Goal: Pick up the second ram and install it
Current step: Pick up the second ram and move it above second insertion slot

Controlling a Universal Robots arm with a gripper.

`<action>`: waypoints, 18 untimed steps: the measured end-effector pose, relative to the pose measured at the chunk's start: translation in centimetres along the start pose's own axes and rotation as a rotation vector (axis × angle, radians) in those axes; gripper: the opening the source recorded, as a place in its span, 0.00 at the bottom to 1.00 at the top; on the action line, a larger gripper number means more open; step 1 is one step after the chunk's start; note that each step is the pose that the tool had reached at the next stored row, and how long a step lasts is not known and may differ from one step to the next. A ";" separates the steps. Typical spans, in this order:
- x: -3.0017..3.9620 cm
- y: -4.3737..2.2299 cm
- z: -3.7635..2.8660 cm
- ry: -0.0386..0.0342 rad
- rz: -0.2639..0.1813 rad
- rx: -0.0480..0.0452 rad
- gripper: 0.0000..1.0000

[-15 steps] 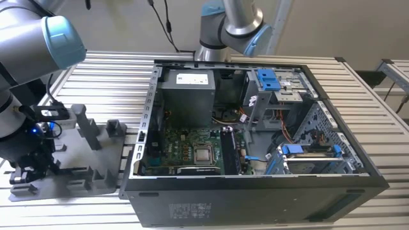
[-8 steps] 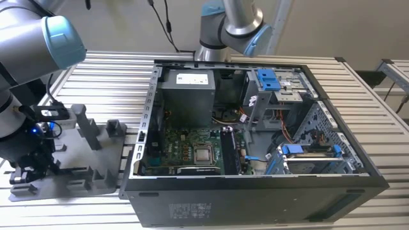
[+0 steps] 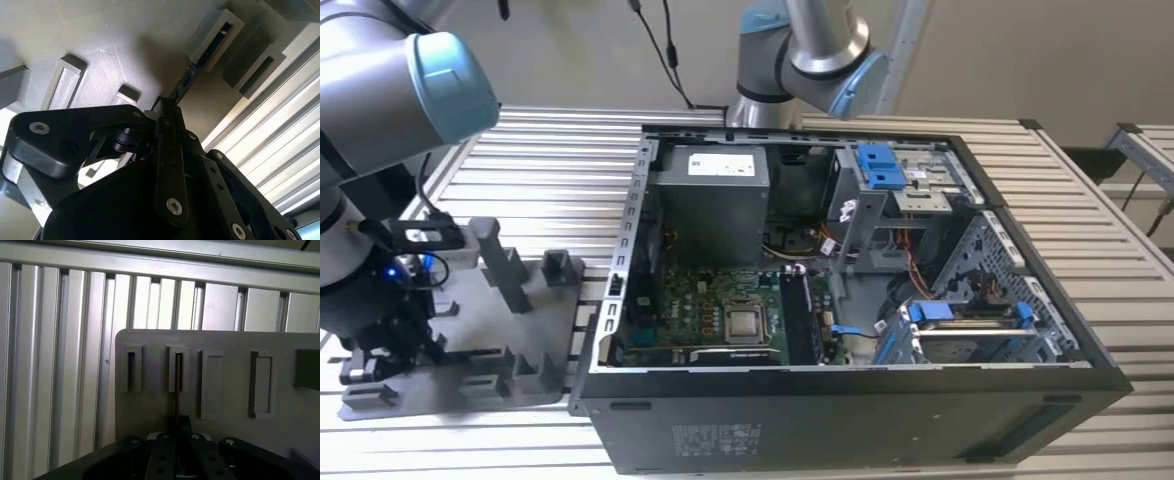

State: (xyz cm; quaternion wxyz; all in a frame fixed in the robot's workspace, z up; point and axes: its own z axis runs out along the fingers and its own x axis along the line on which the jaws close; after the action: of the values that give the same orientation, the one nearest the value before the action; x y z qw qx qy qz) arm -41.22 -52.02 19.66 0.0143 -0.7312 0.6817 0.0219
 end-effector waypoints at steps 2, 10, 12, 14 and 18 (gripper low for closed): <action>-0.02 0.00 -0.27 0.0000 0.000 0.0000 0.14; -0.06 0.00 -1.10 0.0000 0.004 0.0002 0.14; -0.07 0.01 -1.33 -0.0001 0.007 0.0004 0.14; -0.09 0.01 -1.73 -0.0001 0.011 0.0006 0.14; -0.17 0.02 -3.08 -0.0003 0.024 0.0013 0.14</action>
State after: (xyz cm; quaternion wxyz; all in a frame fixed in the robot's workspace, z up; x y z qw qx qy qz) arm -41.21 -52.01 22.75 0.0146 -0.7229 0.6905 0.0217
